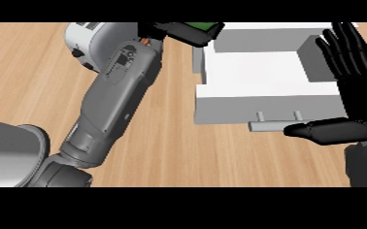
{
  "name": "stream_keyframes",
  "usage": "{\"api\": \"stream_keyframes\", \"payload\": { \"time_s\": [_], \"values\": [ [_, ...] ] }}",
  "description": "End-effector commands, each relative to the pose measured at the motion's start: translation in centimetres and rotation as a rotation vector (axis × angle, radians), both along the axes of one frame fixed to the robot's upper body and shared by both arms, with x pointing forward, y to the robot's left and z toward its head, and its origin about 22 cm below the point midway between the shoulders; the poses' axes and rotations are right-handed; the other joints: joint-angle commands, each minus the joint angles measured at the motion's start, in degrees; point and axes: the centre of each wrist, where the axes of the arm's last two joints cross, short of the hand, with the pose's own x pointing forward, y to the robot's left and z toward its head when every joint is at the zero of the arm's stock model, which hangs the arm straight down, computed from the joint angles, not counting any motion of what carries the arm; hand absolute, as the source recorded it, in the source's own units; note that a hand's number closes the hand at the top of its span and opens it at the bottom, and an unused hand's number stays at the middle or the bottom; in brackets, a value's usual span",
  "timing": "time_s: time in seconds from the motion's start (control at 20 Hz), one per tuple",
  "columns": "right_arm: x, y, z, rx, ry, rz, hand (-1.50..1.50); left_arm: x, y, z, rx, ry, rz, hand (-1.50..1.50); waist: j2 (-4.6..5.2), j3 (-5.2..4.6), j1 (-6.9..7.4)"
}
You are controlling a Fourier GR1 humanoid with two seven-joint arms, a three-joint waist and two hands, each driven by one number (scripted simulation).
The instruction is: Pick up the cup, place it into the drawer and close the drawer
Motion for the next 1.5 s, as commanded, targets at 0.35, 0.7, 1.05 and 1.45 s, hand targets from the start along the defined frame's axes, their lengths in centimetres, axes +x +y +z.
{"api": "stream_keyframes", "payload": {
  "time_s": [0.35, 0.7, 1.05, 1.45],
  "values": [
    [1.0, -0.4, -0.1, -0.002, -0.028, 0.034, -1.50, 1.2, -4.4, 0.9, 0.193, 0.186, 0.105, 1.50, 1.01, 0.07, -3.47],
    [1.8, 1.7, 1.5, -0.001, -0.048, 0.080, -1.50, 1.2, -4.0, -2.0, 0.376, 0.316, 0.023, 1.50, 1.65, 0.07, -6.25],
    [2.4, 2.2, 2.2, 0.010, -0.067, 0.149, -1.50, 0.8, -3.6, -4.0, 0.386, 0.337, 0.008, -1.50, 2.58, 0.10, -9.68],
    [2.4, 6.4, 2.2, 0.006, -0.059, 0.519, 1.50, 0.3, -3.3, -4.4, 0.121, 0.275, -0.037, -1.50, 2.94, -0.04, -10.95]
  ]
}}
